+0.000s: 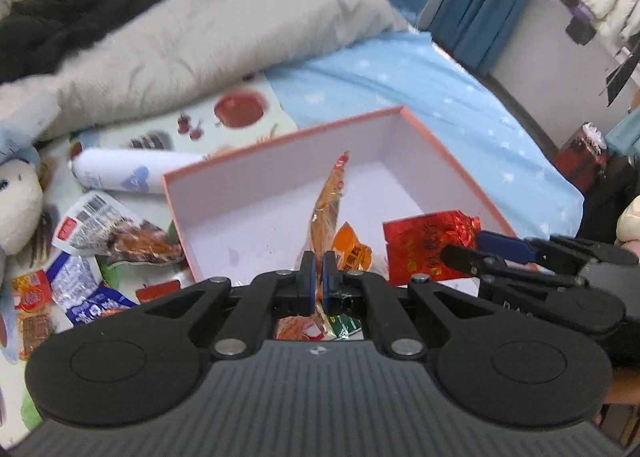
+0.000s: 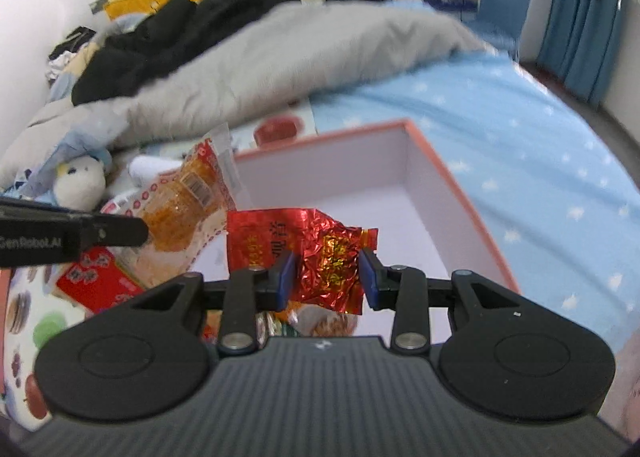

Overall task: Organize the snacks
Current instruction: 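Open both tools to drop the snacks into the pink box, then move both open tools away from the box back over the snack pile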

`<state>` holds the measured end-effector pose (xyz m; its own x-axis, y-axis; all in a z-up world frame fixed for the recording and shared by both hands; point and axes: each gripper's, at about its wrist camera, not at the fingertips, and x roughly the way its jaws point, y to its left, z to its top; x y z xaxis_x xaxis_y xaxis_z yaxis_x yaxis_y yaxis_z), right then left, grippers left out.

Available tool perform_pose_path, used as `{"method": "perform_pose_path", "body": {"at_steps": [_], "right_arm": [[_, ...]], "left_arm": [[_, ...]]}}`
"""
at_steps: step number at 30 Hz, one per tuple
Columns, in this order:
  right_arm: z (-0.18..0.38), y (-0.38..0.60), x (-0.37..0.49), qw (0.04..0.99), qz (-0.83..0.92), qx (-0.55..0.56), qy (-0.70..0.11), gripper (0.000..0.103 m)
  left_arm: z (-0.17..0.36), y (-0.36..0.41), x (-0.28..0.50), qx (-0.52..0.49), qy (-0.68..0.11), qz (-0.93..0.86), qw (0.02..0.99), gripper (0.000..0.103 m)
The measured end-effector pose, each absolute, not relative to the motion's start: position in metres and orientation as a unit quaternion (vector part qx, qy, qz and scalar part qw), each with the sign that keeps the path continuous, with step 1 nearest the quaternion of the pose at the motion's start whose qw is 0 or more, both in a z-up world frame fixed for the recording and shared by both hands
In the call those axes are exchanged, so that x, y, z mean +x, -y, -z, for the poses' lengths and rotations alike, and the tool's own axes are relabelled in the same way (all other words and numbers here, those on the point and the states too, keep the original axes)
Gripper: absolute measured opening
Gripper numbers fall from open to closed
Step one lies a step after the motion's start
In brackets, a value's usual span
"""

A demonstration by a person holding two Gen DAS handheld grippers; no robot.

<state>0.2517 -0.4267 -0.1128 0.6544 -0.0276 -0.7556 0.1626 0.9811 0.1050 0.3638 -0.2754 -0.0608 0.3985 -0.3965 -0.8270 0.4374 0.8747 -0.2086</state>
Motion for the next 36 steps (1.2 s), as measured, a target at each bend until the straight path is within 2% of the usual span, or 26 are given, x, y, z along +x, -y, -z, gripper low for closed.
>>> {"method": "perform_pose_path", "body": {"at_steps": [8,10,12,13,23,28,36], "right_arm": [[0.133,0.433,0.246,0.894,0.06,0.11,-0.431,0.038],[0.133,0.431,0.244,0.895,0.055,0.109,-0.43,0.039],[0.131,0.427,0.243,0.897,0.052,0.104,-0.426,0.045],[0.13,0.426,0.242,0.899,0.052,0.103,-0.423,0.046],[0.092,0.411,0.23,0.925,0.046,0.095,-0.365,0.046],[0.068,0.401,0.217,0.939,0.046,0.093,-0.329,0.046],[0.035,0.379,0.187,0.953,0.013,0.101,-0.284,0.046]], "left_arm": [[0.072,0.277,0.377,0.008,-0.515,0.24,0.823,0.005],[0.072,0.277,0.377,0.006,-0.515,0.236,0.824,0.018],[0.069,0.275,0.373,0.006,-0.506,0.237,0.829,0.032],[0.066,0.273,0.371,0.007,-0.499,0.237,0.833,0.035],[0.029,0.244,0.349,0.004,-0.436,0.238,0.868,0.035],[0.01,0.217,0.321,0.026,-0.376,0.22,0.9,0.036],[-0.017,0.172,0.283,0.007,-0.333,0.212,0.919,0.036]]}}
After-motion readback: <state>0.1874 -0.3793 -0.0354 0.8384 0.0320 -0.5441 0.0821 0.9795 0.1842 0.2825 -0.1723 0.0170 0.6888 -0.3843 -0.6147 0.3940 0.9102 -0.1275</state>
